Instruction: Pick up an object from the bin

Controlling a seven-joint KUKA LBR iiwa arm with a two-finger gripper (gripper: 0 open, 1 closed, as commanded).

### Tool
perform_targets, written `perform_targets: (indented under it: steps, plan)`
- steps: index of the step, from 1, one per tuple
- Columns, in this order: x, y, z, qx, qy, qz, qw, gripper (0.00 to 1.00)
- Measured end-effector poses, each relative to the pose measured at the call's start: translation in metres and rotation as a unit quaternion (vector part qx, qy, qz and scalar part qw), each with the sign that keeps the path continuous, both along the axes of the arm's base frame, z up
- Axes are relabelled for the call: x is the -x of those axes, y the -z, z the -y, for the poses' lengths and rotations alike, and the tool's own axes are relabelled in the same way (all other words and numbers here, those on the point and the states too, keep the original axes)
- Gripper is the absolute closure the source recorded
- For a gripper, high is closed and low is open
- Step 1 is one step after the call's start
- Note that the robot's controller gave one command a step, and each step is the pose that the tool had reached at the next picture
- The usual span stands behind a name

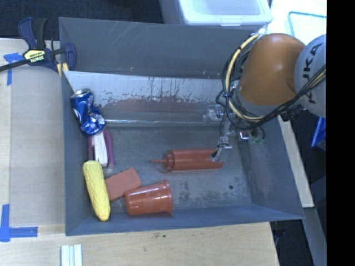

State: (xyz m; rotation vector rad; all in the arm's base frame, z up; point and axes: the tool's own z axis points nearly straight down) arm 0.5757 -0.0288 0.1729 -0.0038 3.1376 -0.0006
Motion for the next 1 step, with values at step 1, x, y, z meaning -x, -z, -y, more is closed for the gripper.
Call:
perform_targets:
  steps: [1]
  plan:
    - [0.0,0.0,0.0,0.0,0.0,0.0,1.0,0.0]
